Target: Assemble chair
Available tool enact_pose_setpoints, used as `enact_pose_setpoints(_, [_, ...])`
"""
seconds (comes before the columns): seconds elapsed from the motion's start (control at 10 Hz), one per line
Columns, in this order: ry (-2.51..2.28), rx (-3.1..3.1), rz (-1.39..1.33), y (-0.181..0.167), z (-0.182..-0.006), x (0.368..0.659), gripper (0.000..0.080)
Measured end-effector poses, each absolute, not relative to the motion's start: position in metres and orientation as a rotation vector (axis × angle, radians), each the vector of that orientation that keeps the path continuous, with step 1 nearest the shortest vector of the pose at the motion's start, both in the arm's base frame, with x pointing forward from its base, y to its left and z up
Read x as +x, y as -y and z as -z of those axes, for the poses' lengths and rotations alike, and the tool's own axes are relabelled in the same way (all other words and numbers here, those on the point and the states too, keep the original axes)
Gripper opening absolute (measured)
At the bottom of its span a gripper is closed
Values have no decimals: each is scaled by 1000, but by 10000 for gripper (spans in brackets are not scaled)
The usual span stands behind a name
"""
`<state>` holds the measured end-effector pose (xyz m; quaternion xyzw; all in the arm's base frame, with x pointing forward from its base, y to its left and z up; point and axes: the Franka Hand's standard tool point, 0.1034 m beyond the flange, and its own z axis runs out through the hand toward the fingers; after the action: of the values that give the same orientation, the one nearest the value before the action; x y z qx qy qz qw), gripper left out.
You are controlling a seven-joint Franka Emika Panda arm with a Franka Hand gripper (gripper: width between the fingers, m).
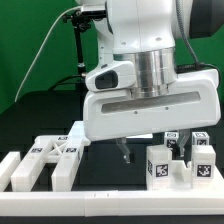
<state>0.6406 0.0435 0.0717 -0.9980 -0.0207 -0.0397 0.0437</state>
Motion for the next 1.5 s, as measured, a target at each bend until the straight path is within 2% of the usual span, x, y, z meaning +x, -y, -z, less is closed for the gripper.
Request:
enact_pose_setpoints(0.1, [47, -3050, 121, -43, -72, 641, 384])
enact_pose_setpoints(0.2, [-80, -3046, 115, -44, -72, 641, 384])
enact_pose_setpoints(0.3, [-208, -3037, 110, -44, -72, 641, 285])
enact_pose_setpoints(0.5, [-440, -3008, 100, -44, -72, 641, 285])
enact_pose_setpoints(0.8, [-1148, -2807, 61, -50, -75, 643, 285])
enact_pose_setpoints(1.0, [-1457, -2659, 23, -50, -80, 645, 285])
enact_pose_setpoints(1.2, [-1883, -2354, -19, -52, -79, 645, 286])
enact_pose_setpoints(1.5, [-2170, -2088, -53, -53, -72, 644, 286])
